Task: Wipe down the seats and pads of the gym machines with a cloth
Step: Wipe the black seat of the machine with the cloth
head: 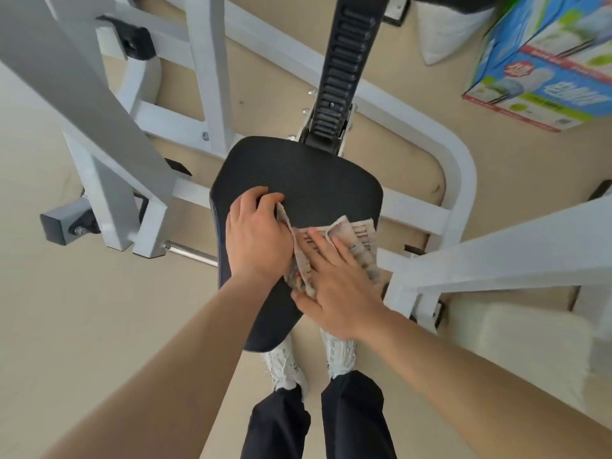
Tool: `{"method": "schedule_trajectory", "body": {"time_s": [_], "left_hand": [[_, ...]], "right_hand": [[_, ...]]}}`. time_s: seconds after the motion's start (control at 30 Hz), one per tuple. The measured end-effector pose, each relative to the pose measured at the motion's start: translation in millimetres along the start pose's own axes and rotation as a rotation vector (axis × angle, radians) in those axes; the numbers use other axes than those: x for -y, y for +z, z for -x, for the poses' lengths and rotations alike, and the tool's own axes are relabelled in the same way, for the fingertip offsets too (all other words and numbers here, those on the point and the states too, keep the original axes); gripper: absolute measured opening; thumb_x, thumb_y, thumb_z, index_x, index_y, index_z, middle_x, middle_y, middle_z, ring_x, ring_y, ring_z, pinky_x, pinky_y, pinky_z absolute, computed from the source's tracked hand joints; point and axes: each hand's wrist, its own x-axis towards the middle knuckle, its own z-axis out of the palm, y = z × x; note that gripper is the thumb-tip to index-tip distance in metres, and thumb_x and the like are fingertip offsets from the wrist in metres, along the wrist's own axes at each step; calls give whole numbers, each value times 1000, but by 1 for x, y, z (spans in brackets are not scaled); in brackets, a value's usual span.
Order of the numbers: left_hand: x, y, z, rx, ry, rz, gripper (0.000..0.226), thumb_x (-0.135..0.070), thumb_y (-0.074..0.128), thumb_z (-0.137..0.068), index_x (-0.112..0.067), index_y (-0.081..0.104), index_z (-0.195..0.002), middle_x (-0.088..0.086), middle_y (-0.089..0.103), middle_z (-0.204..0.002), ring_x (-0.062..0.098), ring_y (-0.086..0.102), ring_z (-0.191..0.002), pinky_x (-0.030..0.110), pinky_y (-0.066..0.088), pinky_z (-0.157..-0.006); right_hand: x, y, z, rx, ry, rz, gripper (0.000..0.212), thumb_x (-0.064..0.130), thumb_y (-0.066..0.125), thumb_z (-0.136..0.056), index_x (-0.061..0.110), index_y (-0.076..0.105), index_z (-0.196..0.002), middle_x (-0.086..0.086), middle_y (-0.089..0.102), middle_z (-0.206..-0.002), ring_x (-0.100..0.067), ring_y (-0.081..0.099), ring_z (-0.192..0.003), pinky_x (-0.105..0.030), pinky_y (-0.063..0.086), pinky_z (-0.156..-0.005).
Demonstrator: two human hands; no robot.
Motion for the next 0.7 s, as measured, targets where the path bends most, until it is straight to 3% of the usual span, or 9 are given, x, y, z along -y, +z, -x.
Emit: {"method": "schedule_trajectory", "body": {"time_s": [0.07,0.13,0.3,0.37,0.43,0.53,0.6,0.7], "left_hand": [[2,0,-1,-9,-13,52,38,-15,51,-94,-15,63,-130,2,54,-139,24,41,-133,41,35,-111],[4,-1,-3,3,-12,80,47,-9,50,-88,-16,59,-133,1,53,-139,24,41,-132,39,36,-110],[6,-6,-6,18,-16,66,57,-5,48,-86,-18,50,-142,-1,51,-143,23,40,-134,39,36,-111],[7,-9,-7,20,-33,92,56,-5,47,-86,-19,53,-139,-1,53,-142,23,41,-132,38,38,-109],[8,-11,-8,18,-53,125,51,-6,46,-88,-20,55,-137,-2,54,-140,22,42,-131,36,37,-107],[11,-14,-7,26,-54,144,47,-8,45,-93,-21,54,-137,-4,55,-140,19,42,-132,34,38,-104],[14,-16,-7,41,-38,139,53,-3,43,-89,-23,54,-138,-6,53,-141,18,41,-134,33,39,-101],[22,-22,-9,8,-68,134,60,-1,42,-86,-25,51,-140,-8,50,-143,17,40,-135,34,40,-101]], "right_hand": [[-16,-11,-16,17,-26,-40,78,47,45,-97,28,1,-159,12,6,-167,-10,2,-154,-36,-2,-125],[-43,-25,-52,-7,97,-61,74,46,45,-100,29,6,-160,9,8,-168,-11,4,-155,-39,-1,-126],[-71,-39,-97,-39,374,22,74,49,33,-102,20,-4,-160,1,-1,-170,-18,-2,-156,-41,-2,-126],[-41,-27,-71,-30,288,3,80,51,37,-99,19,-3,-160,1,0,-170,-18,-2,-156,-43,0,-126],[-11,-10,-36,6,86,31,81,53,38,-97,19,-1,-161,3,1,-170,-16,-2,-156,-43,2,-126],[-20,-13,-35,60,-50,40,76,52,37,-99,28,-1,-160,10,0,-169,-11,-2,-155,-39,0,-126],[-42,-23,-68,26,110,18,73,51,37,-101,32,-4,-159,11,0,-169,-10,-1,-155,-40,0,-126],[-65,-41,-116,-45,392,39,72,52,31,-102,24,0,-161,3,3,-170,-16,1,-156,-41,0,-126]]}}
